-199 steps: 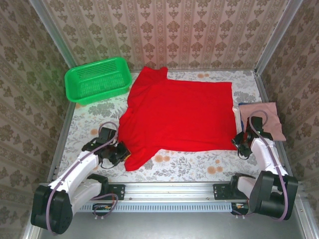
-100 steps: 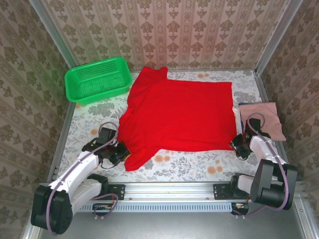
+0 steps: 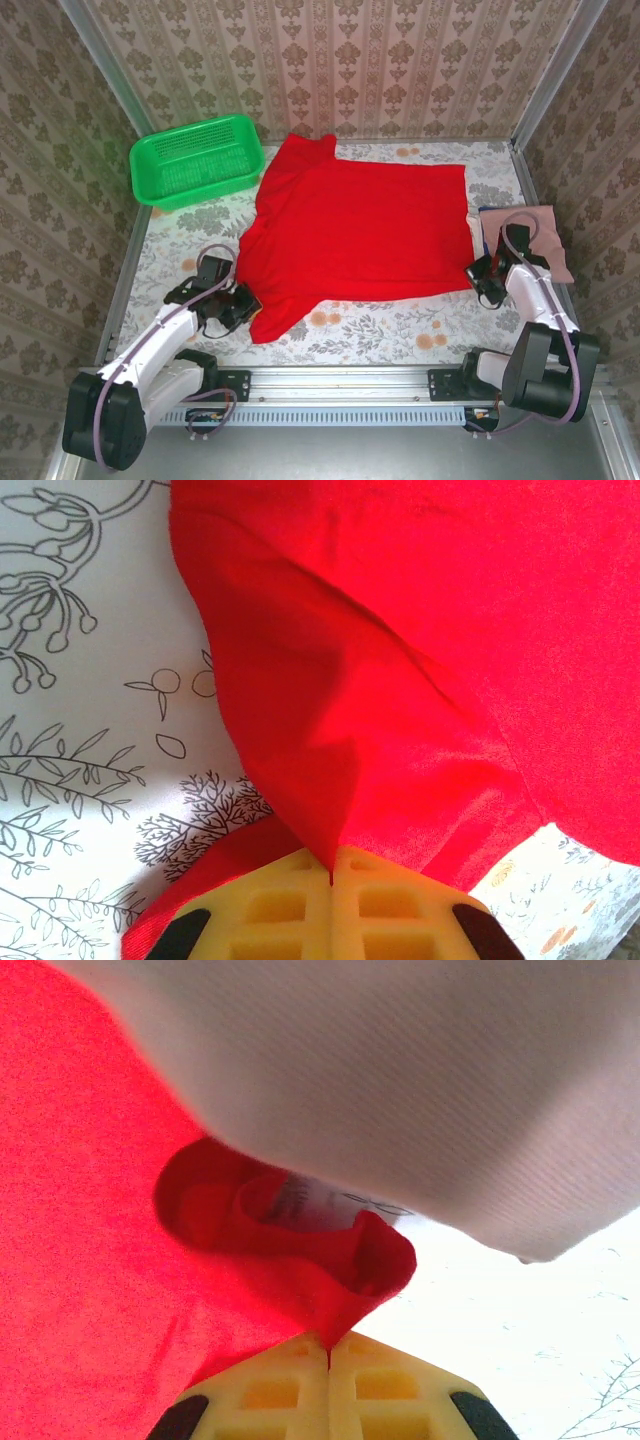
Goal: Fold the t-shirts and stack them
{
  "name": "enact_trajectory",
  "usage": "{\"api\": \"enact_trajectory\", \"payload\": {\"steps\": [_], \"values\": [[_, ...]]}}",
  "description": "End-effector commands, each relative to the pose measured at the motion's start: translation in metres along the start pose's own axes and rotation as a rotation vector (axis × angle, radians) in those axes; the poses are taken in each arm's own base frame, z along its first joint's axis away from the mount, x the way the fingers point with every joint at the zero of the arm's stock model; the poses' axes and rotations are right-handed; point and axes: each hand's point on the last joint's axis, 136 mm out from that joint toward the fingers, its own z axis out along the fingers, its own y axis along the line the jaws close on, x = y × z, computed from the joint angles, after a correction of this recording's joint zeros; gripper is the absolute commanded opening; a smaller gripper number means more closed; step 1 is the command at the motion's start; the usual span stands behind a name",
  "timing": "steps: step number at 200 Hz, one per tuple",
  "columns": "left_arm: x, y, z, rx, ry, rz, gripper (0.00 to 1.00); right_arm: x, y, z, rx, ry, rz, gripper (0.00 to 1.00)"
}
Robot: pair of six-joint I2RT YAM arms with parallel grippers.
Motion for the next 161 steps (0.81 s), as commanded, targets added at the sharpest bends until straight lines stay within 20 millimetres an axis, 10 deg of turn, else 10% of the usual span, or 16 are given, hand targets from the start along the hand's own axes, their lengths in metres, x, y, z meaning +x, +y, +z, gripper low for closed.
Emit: {"api": "enact_trajectory", "payload": {"steps": [1,91,161], "values": [[-0.002,0.003,0.002,-0.009,-0.006,-0.009,0.00,-0.014,0.004,-0.007,0.038,-0.015,-0.025,0.00],[-0.006,0.000,0.000,-0.018,0.002,0.007,0.00,-0.032,0.041,0.015,0.042,0.091,-0.086,0.00],[-0.018,-0.013,-0.011,0.023,-0.074,0.022,0.00,0.011,-0.007,0.001,0.090,0.086,-0.045,0.00]]}}
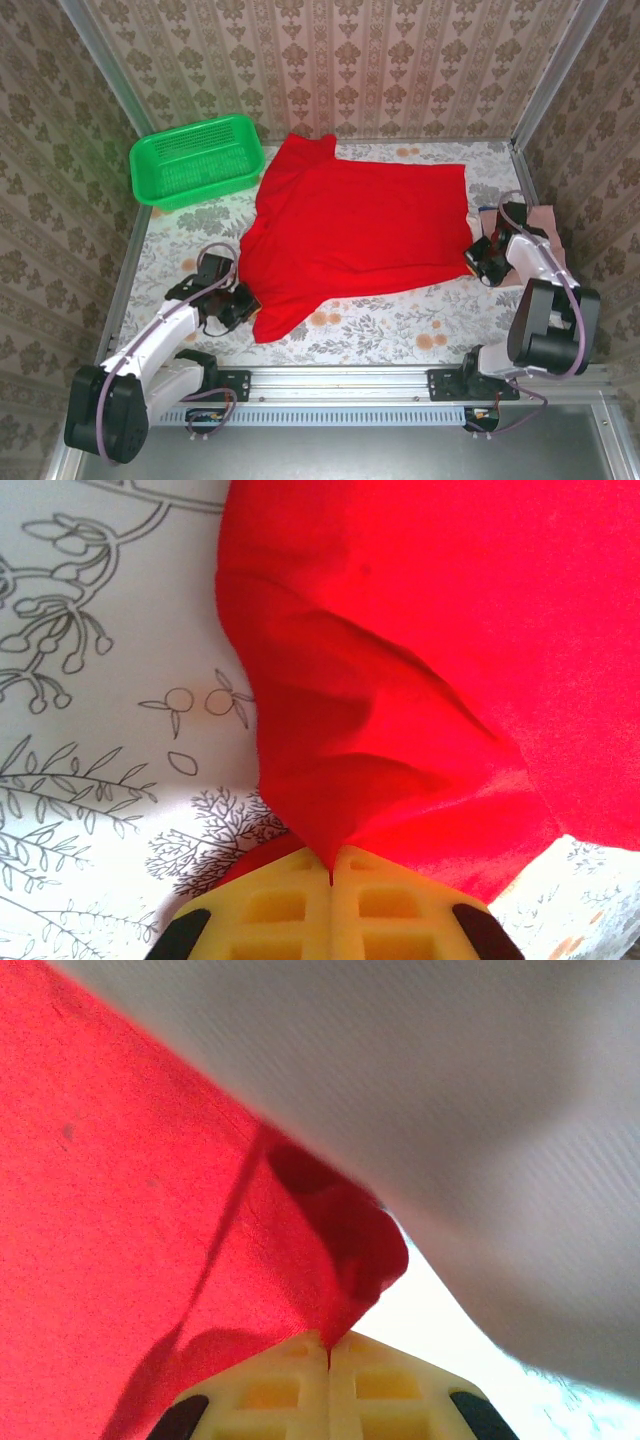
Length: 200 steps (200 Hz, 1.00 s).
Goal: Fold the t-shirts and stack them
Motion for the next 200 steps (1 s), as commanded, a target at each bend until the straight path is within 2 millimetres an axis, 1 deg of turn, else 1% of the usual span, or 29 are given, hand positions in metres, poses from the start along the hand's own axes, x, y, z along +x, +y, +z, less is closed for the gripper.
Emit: {"api": "enact_trajectory", "payload": {"steps": [1,32,47,62,87,124,161,183,200], "values": [[-0.013,-0.014,-0.013,0.039,-0.068,0.026,0.00,0.025,-0.025,-0.008,0.048,0.014,0.026,0.00],[-0.010,-0.010,-0.024,0.033,-0.090,0.018,0.00,0.050,-0.051,-0.013,0.098,0.032,0.048,0.00],[-0.010,-0.008,-0.026,0.038,-0.097,0.007,0.00,0.057,-0.057,-0.013,0.099,0.025,0.059,0.00],[-0.010,-0.008,-0.026,0.042,-0.097,-0.004,0.00,0.056,-0.059,-0.012,0.096,0.016,0.063,0.00],[-0.013,-0.013,-0.029,0.052,-0.101,0.000,0.00,0.050,-0.052,-0.016,0.088,0.013,0.060,0.00],[-0.025,-0.027,-0.044,0.085,-0.141,-0.008,0.00,0.039,-0.043,-0.034,0.071,-0.036,0.043,0.00],[-0.046,-0.055,-0.060,0.130,-0.173,0.004,0.00,0.028,-0.032,-0.049,0.043,-0.067,0.042,0.00],[-0.057,-0.072,-0.063,0.125,-0.152,0.035,0.00,0.017,-0.021,-0.058,0.024,-0.092,0.038,0.00],[-0.069,-0.085,-0.066,0.124,-0.152,0.052,0.00,0.008,-0.012,-0.064,0.010,-0.110,0.036,0.00]]}}
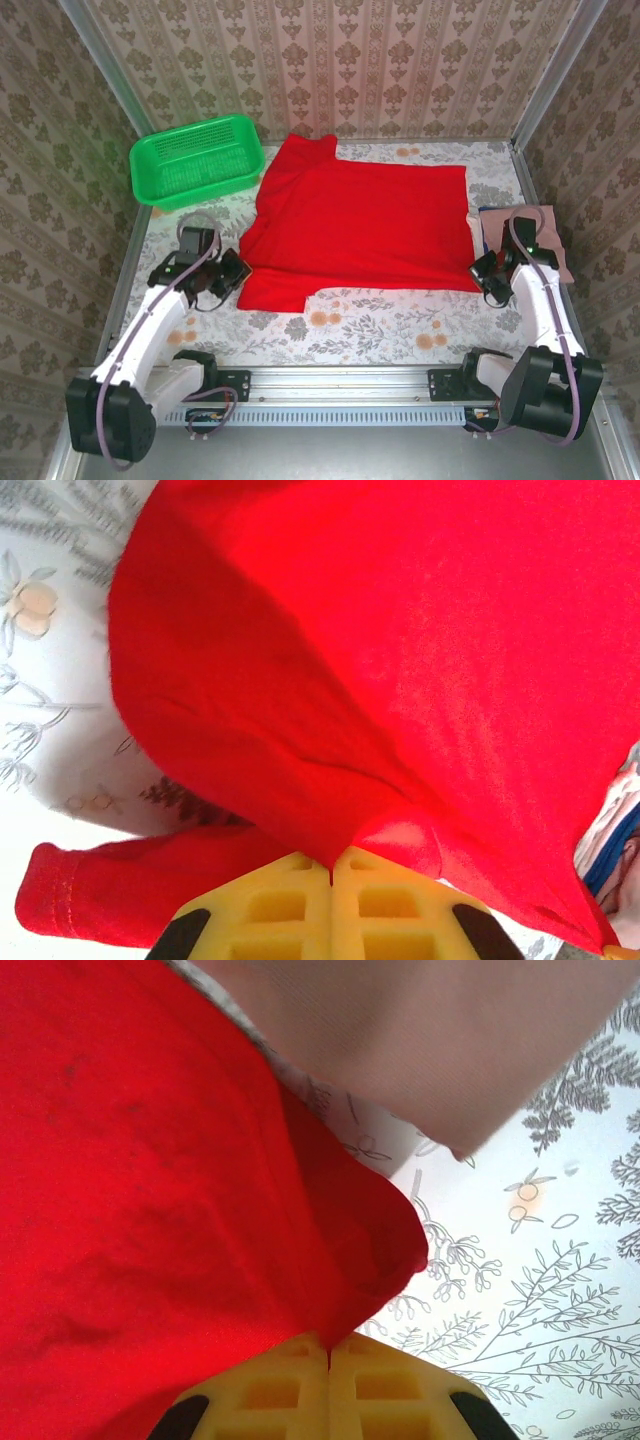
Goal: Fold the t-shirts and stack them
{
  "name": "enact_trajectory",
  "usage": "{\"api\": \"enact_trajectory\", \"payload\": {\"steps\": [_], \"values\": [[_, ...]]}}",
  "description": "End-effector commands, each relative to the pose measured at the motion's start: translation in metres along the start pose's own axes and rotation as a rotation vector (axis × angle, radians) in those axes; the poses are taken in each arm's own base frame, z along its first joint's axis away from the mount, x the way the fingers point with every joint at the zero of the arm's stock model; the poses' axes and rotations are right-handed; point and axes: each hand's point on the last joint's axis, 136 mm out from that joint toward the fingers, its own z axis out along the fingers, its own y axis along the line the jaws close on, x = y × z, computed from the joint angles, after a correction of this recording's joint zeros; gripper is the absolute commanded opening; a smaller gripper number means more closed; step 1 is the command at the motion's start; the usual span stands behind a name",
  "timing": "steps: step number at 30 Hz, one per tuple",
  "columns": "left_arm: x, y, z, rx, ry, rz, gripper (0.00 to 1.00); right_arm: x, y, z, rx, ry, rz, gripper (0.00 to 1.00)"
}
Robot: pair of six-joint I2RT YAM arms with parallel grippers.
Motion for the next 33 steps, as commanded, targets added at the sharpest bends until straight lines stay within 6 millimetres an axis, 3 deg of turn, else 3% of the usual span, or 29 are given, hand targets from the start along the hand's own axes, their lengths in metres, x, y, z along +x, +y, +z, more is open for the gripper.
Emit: {"api": "enact_trajectory", "payload": {"steps": [1,11,21,33], "values": [[-0.016,-0.021,-0.003,0.013,0.007,0.050,0.00,-0.014,0.008,-0.012,0.009,-0.034,0.004,0.00],[-0.055,-0.067,0.002,0.047,0.017,0.093,0.00,-0.046,0.036,-0.023,-0.015,-0.086,-0.022,0.00],[-0.092,-0.098,0.021,0.067,0.008,0.148,0.00,-0.078,0.071,-0.016,-0.045,-0.099,-0.052,0.00],[-0.126,-0.112,0.061,0.049,0.012,0.198,0.00,-0.098,0.093,0.019,-0.004,-0.049,-0.087,0.00]]}}
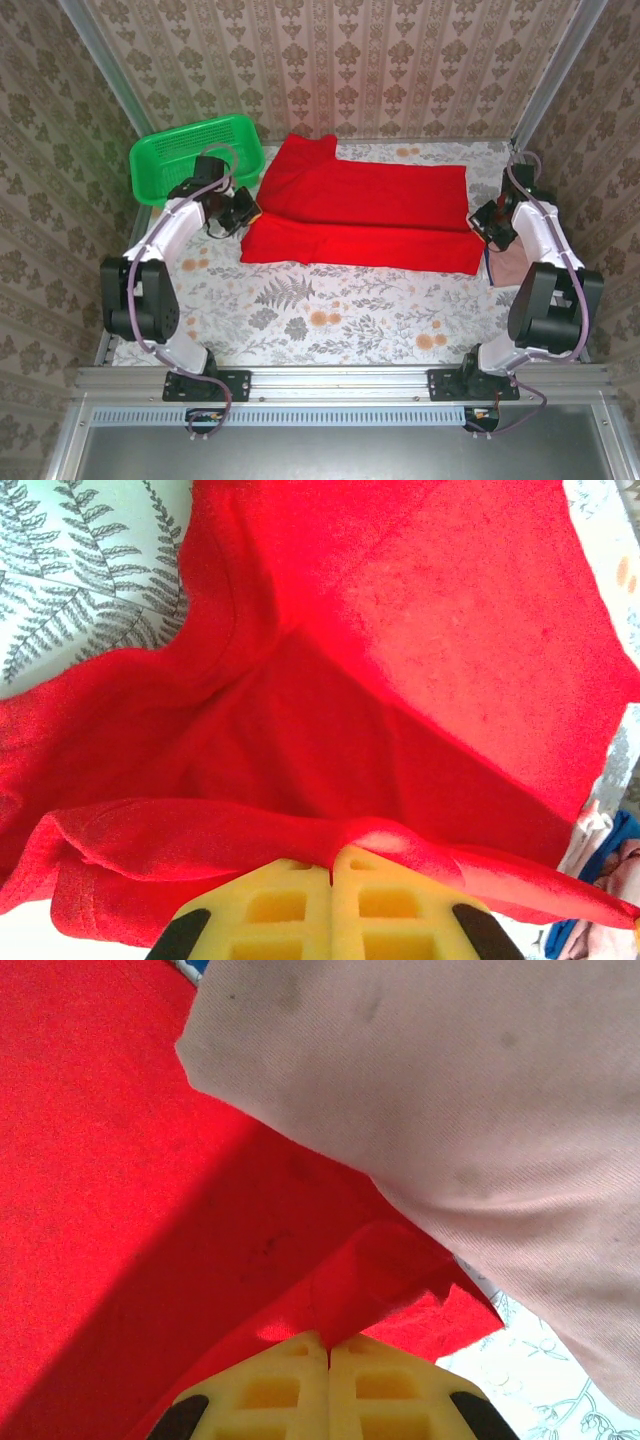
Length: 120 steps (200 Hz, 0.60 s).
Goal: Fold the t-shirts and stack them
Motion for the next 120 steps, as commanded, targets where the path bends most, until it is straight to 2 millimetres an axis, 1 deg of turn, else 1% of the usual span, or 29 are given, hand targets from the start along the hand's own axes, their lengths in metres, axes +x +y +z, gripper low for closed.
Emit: {"api": "enact_trajectory", "payload": {"steps": [1,29,74,120], "values": [[-0.026,-0.016,0.005,0.026,-0.035,0.069,0.00,-0.015,0.009,0.002,0.013,-0.029,-0.036,0.00],[-0.036,-0.016,0.016,0.006,-0.016,0.084,0.00,-0.022,0.017,0.008,0.016,-0.026,-0.049,0.00],[-0.040,-0.008,0.028,-0.010,0.005,0.068,0.00,-0.027,0.029,0.022,0.026,-0.005,-0.080,0.00],[-0.045,-0.008,0.040,-0.001,0.014,0.058,0.00,-0.031,0.040,0.031,0.031,-0.001,-0.115,0.00]]}}
